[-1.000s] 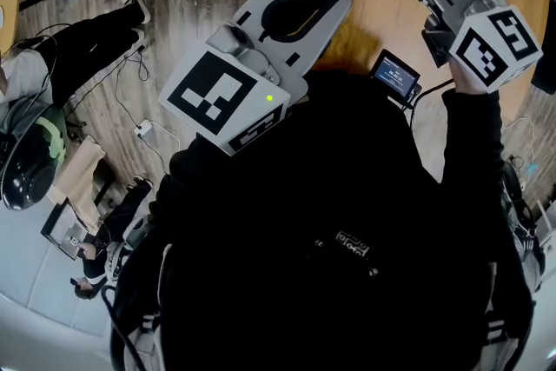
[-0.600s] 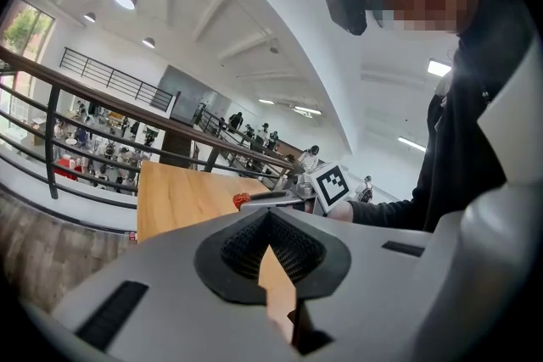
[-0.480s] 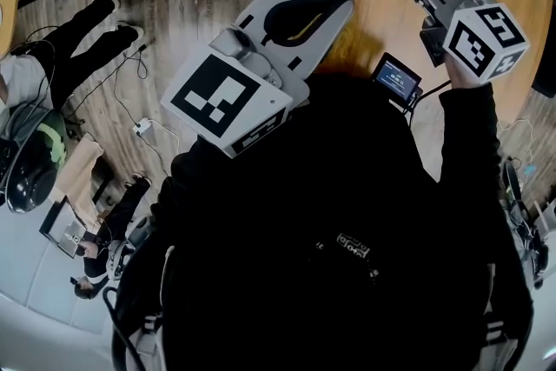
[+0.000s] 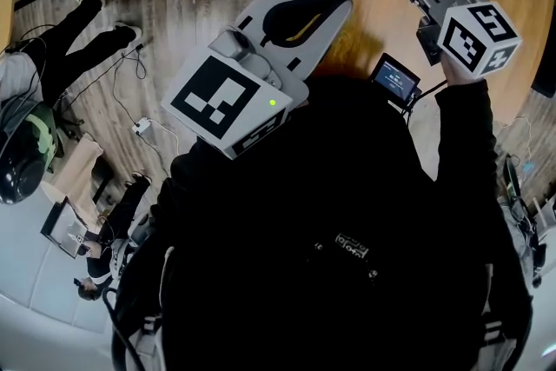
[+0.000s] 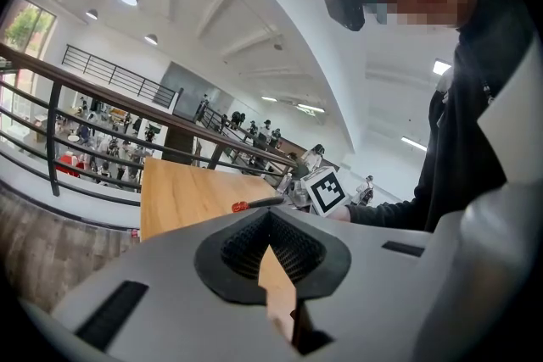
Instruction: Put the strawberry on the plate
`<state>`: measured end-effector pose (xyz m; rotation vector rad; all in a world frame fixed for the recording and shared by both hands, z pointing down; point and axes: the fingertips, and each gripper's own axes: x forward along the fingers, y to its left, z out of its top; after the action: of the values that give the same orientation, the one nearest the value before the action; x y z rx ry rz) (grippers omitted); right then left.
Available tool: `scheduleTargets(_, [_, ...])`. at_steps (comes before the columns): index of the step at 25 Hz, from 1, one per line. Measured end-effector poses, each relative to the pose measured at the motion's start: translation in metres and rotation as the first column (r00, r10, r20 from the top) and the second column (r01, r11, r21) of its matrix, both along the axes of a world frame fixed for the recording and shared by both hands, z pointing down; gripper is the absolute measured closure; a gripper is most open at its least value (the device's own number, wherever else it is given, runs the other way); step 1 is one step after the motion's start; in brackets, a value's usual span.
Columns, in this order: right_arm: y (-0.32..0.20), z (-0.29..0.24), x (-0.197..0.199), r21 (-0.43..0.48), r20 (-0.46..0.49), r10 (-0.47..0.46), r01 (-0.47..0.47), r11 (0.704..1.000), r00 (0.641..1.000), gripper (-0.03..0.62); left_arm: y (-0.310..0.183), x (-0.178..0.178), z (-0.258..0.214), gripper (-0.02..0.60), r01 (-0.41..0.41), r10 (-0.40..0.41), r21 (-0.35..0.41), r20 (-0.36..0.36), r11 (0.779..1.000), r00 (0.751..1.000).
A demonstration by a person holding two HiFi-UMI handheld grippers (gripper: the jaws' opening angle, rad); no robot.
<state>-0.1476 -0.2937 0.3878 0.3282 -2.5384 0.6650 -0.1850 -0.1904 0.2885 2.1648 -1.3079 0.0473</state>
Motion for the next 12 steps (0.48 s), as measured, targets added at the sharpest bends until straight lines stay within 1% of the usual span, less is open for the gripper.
scheduleTargets(5, [-0.003, 0.018, 0.005, -0.013, -0.030, 0.007, -0.008, 1.000, 1.000, 0.457, -0.004, 0.000, 0.005, 0.578, 0.002, -0.002, -0.012, -0.007, 1.000, 1.000])
scheduleTargets(12, [-0.005, 0.031, 0.005, -0.038, -0.060, 0.014, -0.016, 0.999, 0.998, 0.457, -0.003, -0.003, 0.003, 0.578, 0.007, -0.007, -0.022, -0.019, 1.000, 1.000])
